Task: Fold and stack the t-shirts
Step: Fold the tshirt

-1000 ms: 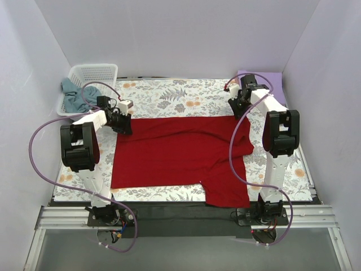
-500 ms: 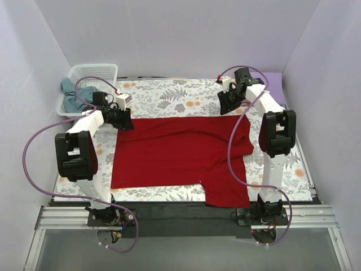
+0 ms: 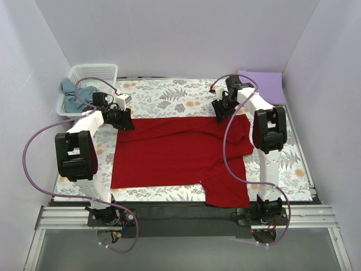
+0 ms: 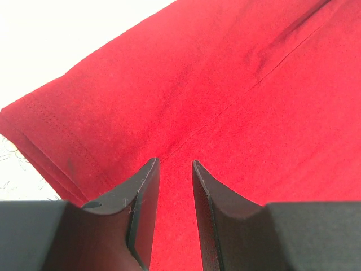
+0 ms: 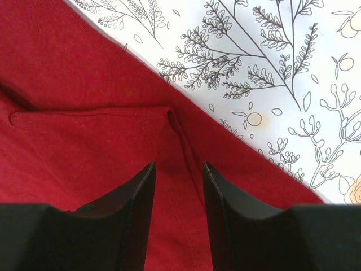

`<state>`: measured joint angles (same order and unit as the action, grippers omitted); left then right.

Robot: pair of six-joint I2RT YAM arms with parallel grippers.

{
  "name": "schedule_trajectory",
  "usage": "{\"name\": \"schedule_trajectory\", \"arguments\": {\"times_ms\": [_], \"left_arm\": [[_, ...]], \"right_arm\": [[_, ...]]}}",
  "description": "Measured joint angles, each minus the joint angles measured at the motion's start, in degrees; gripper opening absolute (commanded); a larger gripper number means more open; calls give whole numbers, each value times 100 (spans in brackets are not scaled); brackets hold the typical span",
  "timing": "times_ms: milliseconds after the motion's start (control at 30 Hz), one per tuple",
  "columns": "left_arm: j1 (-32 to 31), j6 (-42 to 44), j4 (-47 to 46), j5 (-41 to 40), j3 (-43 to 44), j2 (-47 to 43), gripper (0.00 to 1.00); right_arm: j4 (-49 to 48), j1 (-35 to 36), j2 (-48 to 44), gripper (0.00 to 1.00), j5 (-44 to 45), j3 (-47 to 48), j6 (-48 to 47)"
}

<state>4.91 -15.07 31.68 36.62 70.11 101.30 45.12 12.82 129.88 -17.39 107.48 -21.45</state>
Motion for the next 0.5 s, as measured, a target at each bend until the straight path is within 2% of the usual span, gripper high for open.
{"name": "schedule_trajectory", "arguments": {"times_ms": [500], "left_arm": [[0, 13, -4, 138, 0, 70, 29]], "right_arm": [[2, 46, 11, 42, 107, 0, -127]]}}
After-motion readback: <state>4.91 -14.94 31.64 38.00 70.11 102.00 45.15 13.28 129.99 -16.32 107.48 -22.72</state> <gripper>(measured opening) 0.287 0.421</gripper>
